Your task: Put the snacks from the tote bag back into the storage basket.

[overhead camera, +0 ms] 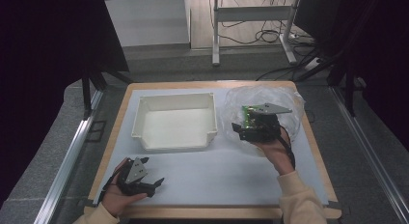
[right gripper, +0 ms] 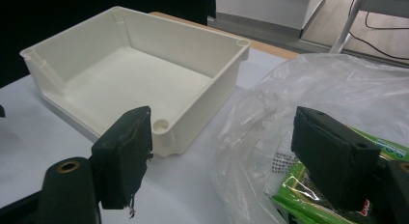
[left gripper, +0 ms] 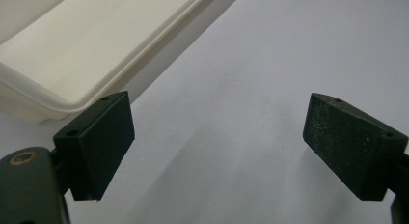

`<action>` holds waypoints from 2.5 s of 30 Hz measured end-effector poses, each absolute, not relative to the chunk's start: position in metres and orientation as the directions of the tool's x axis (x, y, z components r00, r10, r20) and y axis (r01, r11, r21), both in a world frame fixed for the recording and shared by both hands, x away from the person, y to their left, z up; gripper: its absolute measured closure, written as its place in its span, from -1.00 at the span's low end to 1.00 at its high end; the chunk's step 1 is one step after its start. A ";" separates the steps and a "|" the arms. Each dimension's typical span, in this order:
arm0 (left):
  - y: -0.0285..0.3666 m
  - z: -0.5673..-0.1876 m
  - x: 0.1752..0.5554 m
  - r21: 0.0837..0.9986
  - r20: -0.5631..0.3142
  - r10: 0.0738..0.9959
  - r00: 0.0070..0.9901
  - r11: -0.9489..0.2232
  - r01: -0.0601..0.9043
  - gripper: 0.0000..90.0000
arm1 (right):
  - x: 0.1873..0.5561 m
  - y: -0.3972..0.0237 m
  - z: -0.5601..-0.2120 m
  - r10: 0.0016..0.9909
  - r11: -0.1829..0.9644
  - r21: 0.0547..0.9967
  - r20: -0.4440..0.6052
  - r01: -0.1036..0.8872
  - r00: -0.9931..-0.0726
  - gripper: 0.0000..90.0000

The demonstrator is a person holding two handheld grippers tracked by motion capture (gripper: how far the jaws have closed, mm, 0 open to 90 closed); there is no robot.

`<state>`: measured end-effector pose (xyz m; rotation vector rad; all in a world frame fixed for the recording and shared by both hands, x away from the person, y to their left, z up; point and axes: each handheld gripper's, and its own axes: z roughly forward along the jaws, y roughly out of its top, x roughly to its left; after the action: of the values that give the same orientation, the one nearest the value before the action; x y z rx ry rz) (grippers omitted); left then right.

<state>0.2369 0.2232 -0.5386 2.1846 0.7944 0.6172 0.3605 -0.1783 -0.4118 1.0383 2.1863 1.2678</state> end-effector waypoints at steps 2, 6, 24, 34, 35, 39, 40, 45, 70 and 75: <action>0.223 -0.538 0.237 0.758 0.184 0.695 0.695 -0.551 0.350 -0.76 | 0.365 -0.178 -0.414 0.770 0.319 0.857 0.014 0.405 -0.638 -0.49; 0.224 -0.538 0.236 0.761 0.178 0.698 0.693 -0.544 0.353 -0.76 | 0.375 -0.179 -0.416 0.783 0.315 0.850 0.019 0.423 -0.622 -0.48; 0.224 -0.537 0.236 0.764 0.184 0.694 0.696 -0.546 0.343 -0.76 | 0.403 -0.183 -0.414 0.814 0.328 0.820 0.006 0.468 -0.581 -0.48; 0.224 -0.537 0.235 0.768 0.179 0.699 0.692 -0.539 0.345 -0.76 | 0.413 -0.191 -0.417 0.826 0.325 0.807 0.012 0.493 -0.564 -0.48; 0.224 -0.537 0.235 0.768 0.180 0.699 0.692 -0.540 0.345 -0.76 | 0.414 -0.192 -0.418 0.827 0.323 0.807 0.014 0.495 -0.561 -0.47; 0.224 -0.537 0.235 0.767 0.180 0.698 0.693 -0.541 0.345 -0.76 | 0.418 -0.197 -0.420 0.834 0.316 0.801 0.020 0.508 -0.551 -0.45; 0.224 -0.537 0.235 0.767 0.180 0.698 0.693 -0.541 0.346 -0.76 | 0.420 -0.200 -0.421 0.839 0.312 0.800 0.021 0.513 -0.544 -0.45; 0.224 -0.537 0.236 0.765 0.180 0.697 0.694 -0.543 0.347 -0.76 | 0.424 -0.204 -0.423 0.846 0.308 0.795 0.022 0.523 -0.533 -0.45; 0.225 -0.537 0.236 0.767 0.177 0.700 0.692 -0.539 0.349 -0.76 | 0.456 -0.231 -0.436 0.895 0.279 0.734 0.036 0.619 -0.446 -0.42; 0.225 -0.537 0.236 0.767 0.177 0.700 0.692 -0.539 0.349 -0.76 | 0.463 -0.237 -0.443 0.900 0.269 0.717 0.050 0.642 -0.433 -0.38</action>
<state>0.2360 0.2253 -0.5372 2.1691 0.7987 0.6157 0.4631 -0.2372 -0.4433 1.4016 2.1774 0.9628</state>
